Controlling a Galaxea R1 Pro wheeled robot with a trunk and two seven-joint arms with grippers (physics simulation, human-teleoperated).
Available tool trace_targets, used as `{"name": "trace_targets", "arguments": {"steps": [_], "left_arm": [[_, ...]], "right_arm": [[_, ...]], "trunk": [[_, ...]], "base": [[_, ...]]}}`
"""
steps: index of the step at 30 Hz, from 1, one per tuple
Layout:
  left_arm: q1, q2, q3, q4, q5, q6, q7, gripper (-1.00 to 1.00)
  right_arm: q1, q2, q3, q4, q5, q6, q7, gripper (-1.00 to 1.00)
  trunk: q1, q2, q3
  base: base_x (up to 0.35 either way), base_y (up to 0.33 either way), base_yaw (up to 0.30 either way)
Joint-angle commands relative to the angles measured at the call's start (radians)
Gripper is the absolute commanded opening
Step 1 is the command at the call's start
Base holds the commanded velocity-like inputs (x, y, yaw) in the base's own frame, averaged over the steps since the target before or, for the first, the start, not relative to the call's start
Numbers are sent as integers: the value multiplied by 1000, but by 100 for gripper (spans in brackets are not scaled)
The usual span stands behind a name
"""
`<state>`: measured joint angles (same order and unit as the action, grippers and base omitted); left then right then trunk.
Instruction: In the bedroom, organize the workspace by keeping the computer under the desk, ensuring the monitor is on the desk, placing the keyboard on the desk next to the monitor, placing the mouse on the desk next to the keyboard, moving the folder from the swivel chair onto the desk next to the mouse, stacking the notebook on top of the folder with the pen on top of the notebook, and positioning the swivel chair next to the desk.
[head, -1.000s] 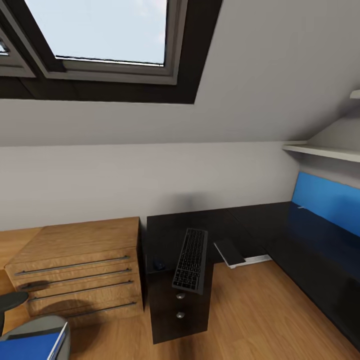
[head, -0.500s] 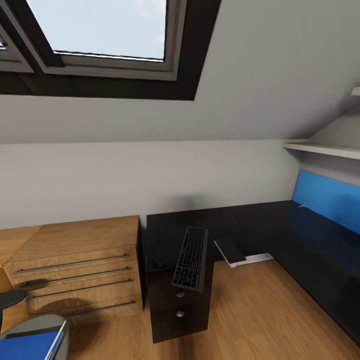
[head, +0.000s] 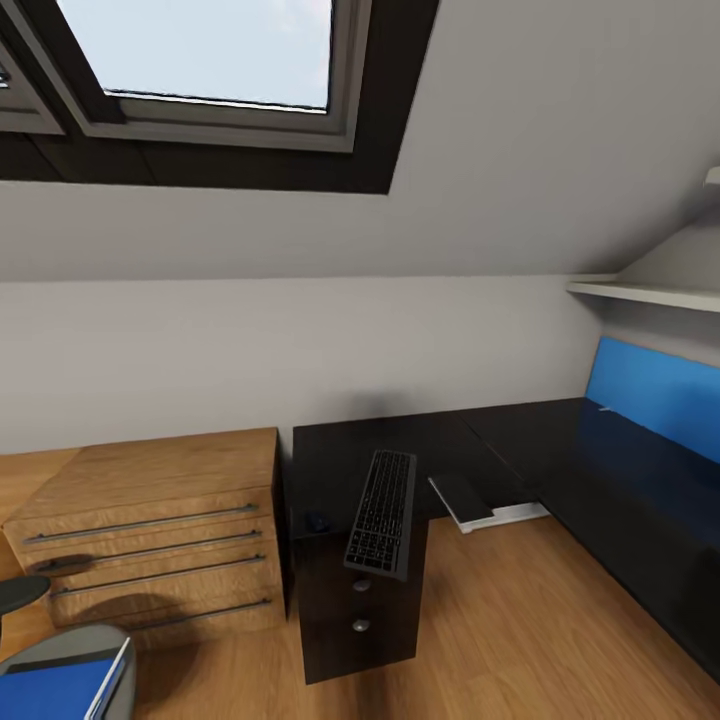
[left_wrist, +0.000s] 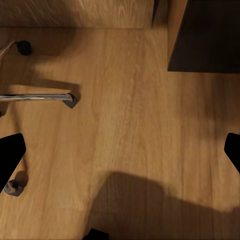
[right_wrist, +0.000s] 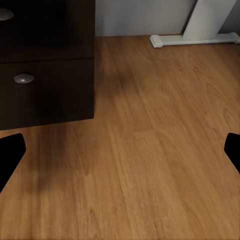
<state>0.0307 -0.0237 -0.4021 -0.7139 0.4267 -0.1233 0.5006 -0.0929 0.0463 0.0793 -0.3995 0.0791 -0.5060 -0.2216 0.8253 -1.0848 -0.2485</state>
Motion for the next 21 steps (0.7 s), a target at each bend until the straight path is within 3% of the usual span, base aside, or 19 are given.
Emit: {"name": "trace_targets", "arguments": {"steps": [1,21], "left_arm": [[-1,1,-4,-1,11,-7,6,100],[0,1,-4,-1,12,-6,10,100]], "right_arm": [[-1,0,4,1,8,0,-10,100],[-1,0,4,1,8,0,-10,100]], "trunk": [[4,-8,-4],[81,-148,-67]], "base": [[0,0,0],[-45,0,0]]}}
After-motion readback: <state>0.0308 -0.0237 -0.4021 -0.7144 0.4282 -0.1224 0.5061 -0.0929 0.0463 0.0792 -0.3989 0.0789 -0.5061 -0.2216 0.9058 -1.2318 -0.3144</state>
